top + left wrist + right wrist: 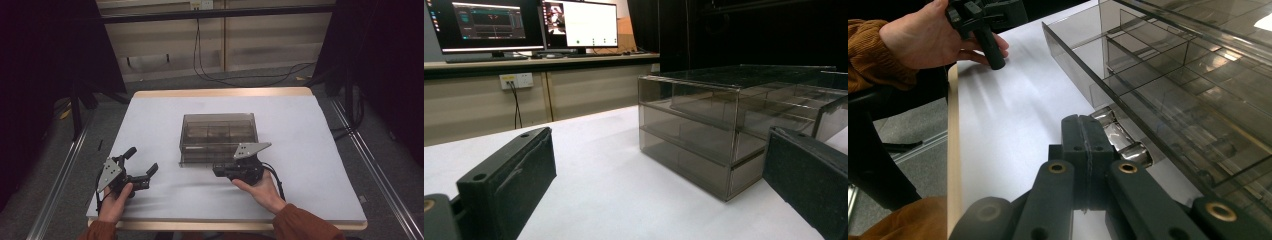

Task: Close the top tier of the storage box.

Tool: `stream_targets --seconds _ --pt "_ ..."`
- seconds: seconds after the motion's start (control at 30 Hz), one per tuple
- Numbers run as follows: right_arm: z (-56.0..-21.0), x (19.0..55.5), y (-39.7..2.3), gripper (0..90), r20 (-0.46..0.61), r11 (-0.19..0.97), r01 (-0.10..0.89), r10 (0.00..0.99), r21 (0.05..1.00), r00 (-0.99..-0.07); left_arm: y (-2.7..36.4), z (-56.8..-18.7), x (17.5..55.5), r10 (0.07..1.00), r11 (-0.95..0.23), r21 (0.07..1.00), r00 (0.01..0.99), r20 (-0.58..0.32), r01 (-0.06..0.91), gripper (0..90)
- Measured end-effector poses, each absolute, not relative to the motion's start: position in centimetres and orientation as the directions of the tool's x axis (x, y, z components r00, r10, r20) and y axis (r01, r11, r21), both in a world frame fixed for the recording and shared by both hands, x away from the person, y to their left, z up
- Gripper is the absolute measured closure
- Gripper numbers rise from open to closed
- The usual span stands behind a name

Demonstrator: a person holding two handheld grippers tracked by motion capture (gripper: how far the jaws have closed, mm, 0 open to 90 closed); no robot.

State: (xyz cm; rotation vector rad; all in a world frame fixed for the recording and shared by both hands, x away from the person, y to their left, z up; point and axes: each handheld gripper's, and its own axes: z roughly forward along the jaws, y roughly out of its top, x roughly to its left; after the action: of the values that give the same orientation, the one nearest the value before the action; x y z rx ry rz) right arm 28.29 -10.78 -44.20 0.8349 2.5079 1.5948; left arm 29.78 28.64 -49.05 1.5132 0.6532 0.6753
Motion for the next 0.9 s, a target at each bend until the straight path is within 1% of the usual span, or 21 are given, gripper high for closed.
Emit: stream_targets --seconds 0.9 --pt "-44.37 29.23 -10.89 90.0 0.242 0.313 0.421 0.477 0.852 -0.845 28.65 -49.05 29.79 0.748 -0.049 0.999 0.663 0.034 0.004 0.9"
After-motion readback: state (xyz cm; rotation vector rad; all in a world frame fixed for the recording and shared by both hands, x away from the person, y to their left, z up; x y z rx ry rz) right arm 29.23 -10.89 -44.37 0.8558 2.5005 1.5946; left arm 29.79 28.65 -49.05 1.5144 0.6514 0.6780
